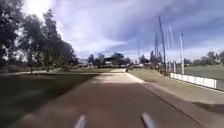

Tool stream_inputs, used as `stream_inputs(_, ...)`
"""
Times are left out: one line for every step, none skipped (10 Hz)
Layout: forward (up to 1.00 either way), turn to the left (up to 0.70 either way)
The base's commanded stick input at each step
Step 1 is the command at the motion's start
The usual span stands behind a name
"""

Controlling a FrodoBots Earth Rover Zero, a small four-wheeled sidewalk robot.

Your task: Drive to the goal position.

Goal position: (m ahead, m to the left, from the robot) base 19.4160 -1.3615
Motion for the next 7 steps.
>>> stream_inputs(1.0,0.0)
stream_inputs(1.0,0.0)
stream_inputs(1.0,0.0)
stream_inputs(1.0,0.0)
stream_inputs(1.0,0.0)
stream_inputs(1.0,0.0)
stream_inputs(1.0,0.0)
